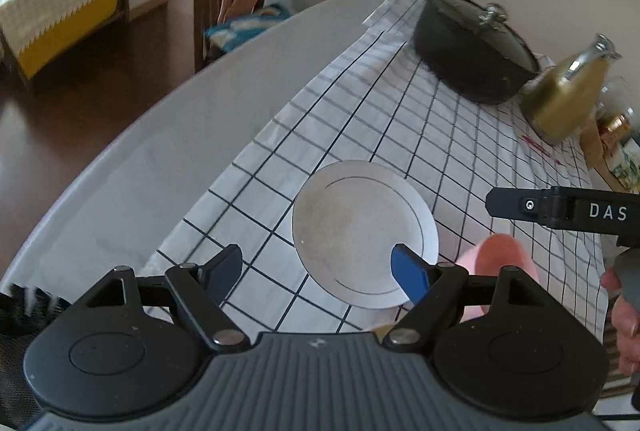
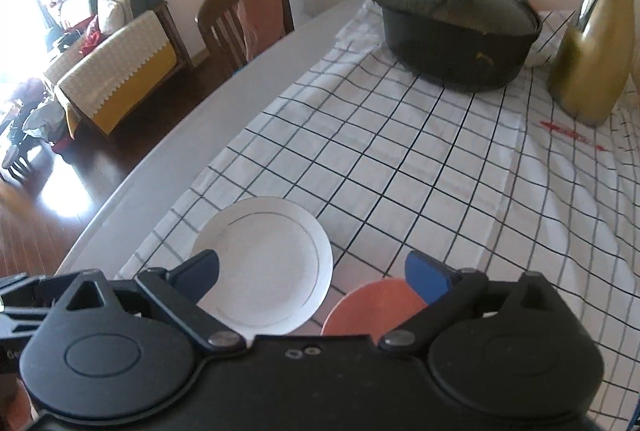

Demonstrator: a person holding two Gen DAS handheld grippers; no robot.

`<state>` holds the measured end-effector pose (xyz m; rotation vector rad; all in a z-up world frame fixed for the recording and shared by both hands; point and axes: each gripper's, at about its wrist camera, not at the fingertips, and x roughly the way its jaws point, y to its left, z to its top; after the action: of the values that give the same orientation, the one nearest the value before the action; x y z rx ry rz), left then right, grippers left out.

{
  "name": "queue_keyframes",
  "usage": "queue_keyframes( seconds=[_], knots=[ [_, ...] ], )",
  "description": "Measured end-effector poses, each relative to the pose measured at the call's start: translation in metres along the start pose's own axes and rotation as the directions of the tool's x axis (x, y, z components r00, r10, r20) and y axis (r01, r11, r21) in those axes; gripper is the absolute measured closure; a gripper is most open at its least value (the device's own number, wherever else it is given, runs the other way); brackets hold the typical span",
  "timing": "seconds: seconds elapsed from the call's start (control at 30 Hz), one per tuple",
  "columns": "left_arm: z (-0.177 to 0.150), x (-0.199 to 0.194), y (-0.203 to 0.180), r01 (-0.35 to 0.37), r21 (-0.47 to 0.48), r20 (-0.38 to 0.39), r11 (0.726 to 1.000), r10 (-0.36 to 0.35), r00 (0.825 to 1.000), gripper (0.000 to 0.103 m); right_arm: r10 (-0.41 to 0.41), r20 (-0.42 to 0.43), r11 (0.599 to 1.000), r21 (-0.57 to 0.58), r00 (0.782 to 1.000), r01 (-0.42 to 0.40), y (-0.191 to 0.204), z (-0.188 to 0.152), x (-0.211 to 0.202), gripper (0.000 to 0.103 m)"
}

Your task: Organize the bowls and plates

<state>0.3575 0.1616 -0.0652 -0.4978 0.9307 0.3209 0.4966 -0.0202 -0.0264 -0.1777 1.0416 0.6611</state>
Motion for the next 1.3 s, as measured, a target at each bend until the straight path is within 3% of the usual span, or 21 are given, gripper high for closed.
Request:
queue_keyframes(
  seconds=[0.13,0.33,0.4,0.53,0.67,0.77,1.1,1.3],
  knots=[
    [0.006,0.022,0.007,0.003,-0.066,-0.018,0.998,-0.004,1.000,0.022,0.022,-0.045,1.000,0.011,0.999,-0.021,-0.006,0.008,0.028,0.013],
    [0.011,0.050,0.012,0.019,-0.126,-0.041,0.992,-0.024,0.999,0.024,0.054,-0.121,0.998,0.040,0.991,-0.050,-0.013,0.011,0.065,0.031],
    [0.013,0.056,0.012,0.036,-0.132,-0.050,0.991,-0.043,0.998,0.038,0.064,-0.135,0.997,0.045,0.989,-0.058,-0.015,0.011,0.074,0.037],
    [0.013,0.067,0.012,0.040,-0.141,-0.068,0.989,-0.050,0.996,0.047,0.094,-0.163,0.994,0.070,0.982,-0.084,-0.022,0.013,0.088,0.048],
    [0.010,0.076,0.015,0.033,-0.154,-0.092,0.987,-0.048,0.995,0.064,0.120,-0.173,0.990,0.099,0.978,-0.104,-0.028,0.012,0.096,0.055],
    [0.008,0.081,0.018,0.021,-0.174,-0.097,0.985,-0.038,0.995,0.071,0.142,-0.188,0.984,0.137,0.972,-0.117,-0.032,0.011,0.102,0.070],
    [0.004,0.088,0.022,0.008,-0.181,-0.100,0.983,-0.026,0.995,0.086,0.127,-0.222,0.986,0.131,0.967,-0.100,-0.036,0.005,0.107,0.078],
    [0.003,0.093,0.027,0.007,-0.198,-0.110,0.980,-0.029,0.994,0.088,0.133,-0.224,0.985,0.135,0.965,-0.105,-0.038,0.003,0.109,0.087]
  ],
)
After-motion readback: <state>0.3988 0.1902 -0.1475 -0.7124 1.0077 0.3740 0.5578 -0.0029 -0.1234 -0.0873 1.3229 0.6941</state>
